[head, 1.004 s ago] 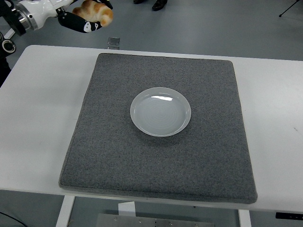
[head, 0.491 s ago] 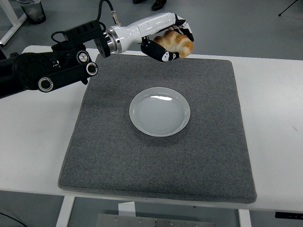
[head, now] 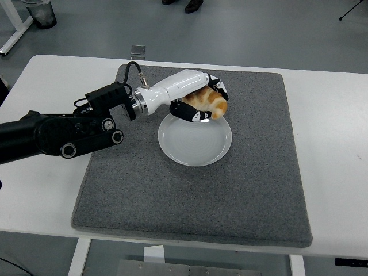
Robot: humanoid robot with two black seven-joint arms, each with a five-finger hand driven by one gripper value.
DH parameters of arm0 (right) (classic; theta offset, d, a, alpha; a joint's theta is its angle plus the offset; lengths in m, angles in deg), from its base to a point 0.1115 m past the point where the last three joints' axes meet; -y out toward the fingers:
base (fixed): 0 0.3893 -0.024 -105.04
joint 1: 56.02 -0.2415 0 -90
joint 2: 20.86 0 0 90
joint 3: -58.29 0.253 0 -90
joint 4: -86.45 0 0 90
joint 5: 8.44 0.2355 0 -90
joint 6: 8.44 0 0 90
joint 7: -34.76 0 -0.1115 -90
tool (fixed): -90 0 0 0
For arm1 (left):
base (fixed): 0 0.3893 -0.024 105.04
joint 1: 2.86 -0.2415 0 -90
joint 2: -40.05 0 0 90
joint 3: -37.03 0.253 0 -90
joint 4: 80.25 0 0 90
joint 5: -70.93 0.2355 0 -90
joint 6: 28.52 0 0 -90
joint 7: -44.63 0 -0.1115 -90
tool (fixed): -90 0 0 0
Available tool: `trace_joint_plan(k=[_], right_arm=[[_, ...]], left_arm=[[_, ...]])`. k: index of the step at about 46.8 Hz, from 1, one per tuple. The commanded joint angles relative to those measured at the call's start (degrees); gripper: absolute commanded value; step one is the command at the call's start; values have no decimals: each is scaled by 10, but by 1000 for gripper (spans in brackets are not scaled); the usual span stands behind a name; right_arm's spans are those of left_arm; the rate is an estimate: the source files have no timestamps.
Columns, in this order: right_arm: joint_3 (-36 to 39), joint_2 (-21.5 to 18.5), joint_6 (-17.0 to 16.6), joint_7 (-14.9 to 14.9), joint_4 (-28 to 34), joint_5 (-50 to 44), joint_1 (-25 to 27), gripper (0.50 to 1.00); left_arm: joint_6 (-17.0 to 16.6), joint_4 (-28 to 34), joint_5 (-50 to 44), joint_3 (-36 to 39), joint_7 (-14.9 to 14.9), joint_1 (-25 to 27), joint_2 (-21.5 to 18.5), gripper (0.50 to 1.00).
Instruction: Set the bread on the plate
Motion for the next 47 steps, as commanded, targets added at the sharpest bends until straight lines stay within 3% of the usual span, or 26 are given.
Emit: trace_joint_plan(k=[1, 16, 45, 47], right_arm=[[0, 0, 0, 0, 0, 0, 0, 952], [0, 0, 0, 0, 0, 0, 1, 952], [0, 0, 0, 0, 0, 0, 1, 952], [0, 0, 0, 0, 0, 0, 1, 952]], left_arm=[[-8, -12, 0, 4, -13, -14, 8, 500], [-78, -83, -2, 75, -33, -22, 44, 500], [-85, -100, -16, 64, -37, -63, 57, 500], [-85, -101, -21, 59, -37, -63, 56, 537]])
